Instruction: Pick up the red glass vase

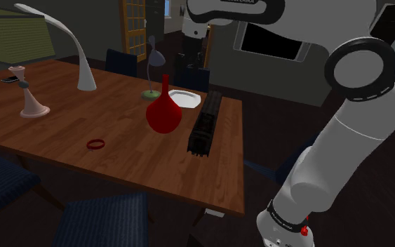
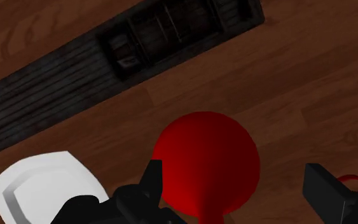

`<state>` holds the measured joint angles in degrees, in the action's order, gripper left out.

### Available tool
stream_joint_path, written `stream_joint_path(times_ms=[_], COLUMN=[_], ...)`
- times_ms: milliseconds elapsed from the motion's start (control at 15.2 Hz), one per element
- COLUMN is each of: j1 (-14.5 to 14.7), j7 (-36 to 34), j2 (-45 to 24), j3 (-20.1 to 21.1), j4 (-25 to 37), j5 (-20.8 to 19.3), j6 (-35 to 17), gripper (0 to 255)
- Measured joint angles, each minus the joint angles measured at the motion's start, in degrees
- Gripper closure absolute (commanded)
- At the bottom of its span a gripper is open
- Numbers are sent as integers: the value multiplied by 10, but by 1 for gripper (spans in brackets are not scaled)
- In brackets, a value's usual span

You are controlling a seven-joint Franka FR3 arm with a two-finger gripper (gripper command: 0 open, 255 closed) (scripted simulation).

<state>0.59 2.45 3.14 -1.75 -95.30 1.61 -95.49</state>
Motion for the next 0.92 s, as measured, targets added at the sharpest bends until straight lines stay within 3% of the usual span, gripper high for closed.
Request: stream_joint_path(times_ms=[528,924], j1=[0,2], j7=[14,14], j2=[-229,-229], j3=[1,2], j4=[306,264], j5=[-8,-10], j6=[72,31], gripper=[0,0])
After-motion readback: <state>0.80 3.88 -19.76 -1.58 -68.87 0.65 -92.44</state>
